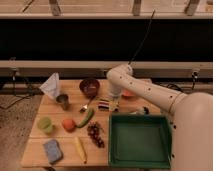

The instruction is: Place eraser in metal cup

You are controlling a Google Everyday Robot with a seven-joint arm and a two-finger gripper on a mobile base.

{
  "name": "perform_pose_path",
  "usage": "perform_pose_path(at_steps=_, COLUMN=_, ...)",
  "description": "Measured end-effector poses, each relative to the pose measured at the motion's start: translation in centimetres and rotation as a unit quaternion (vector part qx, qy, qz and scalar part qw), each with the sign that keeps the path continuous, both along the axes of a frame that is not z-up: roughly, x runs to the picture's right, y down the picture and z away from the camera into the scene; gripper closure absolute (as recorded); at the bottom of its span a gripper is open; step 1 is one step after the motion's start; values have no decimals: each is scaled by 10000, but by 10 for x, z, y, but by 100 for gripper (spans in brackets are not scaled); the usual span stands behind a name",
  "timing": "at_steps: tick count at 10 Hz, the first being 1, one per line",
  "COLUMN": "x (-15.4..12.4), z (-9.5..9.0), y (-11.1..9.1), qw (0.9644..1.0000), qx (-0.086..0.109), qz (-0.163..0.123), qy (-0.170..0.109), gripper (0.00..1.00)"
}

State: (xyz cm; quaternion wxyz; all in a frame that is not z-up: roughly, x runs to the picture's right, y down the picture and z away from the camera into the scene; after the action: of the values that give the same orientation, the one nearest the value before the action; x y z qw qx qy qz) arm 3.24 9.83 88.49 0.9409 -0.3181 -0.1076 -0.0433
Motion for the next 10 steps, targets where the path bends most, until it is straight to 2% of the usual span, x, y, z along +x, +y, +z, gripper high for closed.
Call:
perform_pose_path(at_steps=6, x=4, z=27, y=6, qw=9998, qx=-96, qz=-20, qy=164, gripper=36)
perform_pose_path(at_steps=7, x=4, z=30, y=8, qw=9997, qx=-123, qz=-38, qy=202, gripper=41)
perform_pose_path(at_steps=9, x=9, z=35, y=10, qw=9994, qx=-204, qz=-40, qy=285, gripper=63)
perform_pose_path(at_steps=10, x=11, z=35, y=10, qw=9992, qx=-271, qz=-39, qy=289, gripper=71)
